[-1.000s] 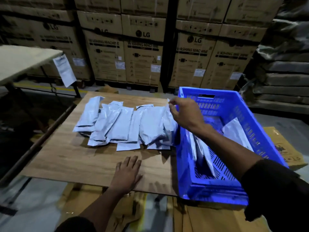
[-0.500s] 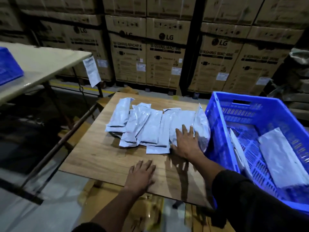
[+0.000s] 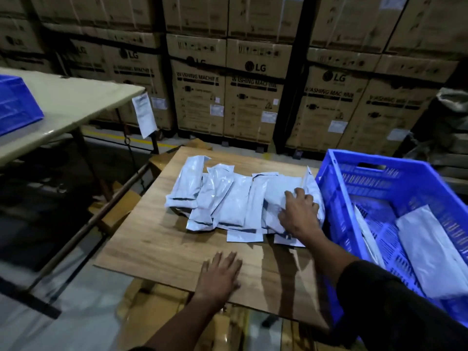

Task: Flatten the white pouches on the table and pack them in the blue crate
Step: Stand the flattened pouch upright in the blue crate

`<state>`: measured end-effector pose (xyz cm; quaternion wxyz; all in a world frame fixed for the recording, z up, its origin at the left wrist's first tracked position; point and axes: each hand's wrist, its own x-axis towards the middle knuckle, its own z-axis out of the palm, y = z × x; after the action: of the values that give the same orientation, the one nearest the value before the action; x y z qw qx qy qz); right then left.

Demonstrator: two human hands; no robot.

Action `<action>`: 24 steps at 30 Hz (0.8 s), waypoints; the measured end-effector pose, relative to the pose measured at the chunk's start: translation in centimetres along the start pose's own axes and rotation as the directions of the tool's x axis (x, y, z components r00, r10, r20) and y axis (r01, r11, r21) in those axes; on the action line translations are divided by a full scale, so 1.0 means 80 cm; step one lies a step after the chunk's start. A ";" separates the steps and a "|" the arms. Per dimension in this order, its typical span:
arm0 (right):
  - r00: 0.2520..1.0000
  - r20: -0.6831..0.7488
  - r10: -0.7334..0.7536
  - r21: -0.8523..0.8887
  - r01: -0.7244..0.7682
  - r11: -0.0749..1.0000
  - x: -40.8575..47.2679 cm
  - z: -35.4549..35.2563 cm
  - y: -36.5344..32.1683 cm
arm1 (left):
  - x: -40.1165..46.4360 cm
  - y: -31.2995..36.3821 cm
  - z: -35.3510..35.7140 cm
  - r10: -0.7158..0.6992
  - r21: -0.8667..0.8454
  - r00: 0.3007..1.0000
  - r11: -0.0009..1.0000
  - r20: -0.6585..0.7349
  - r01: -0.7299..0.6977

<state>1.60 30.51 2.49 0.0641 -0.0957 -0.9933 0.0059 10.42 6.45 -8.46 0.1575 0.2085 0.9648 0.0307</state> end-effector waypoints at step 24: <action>0.828 0.273 -0.489 0.322 0.400 0.858 -0.154 0.105 0.004 | -0.019 -0.009 0.032 0.091 0.015 0.958 0.996 -0.273 -0.090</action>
<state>12.55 28.45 -7.43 -0.1001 0.1516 -0.9743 0.1331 12.28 5.17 -10.50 0.0211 0.2463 0.9668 0.0652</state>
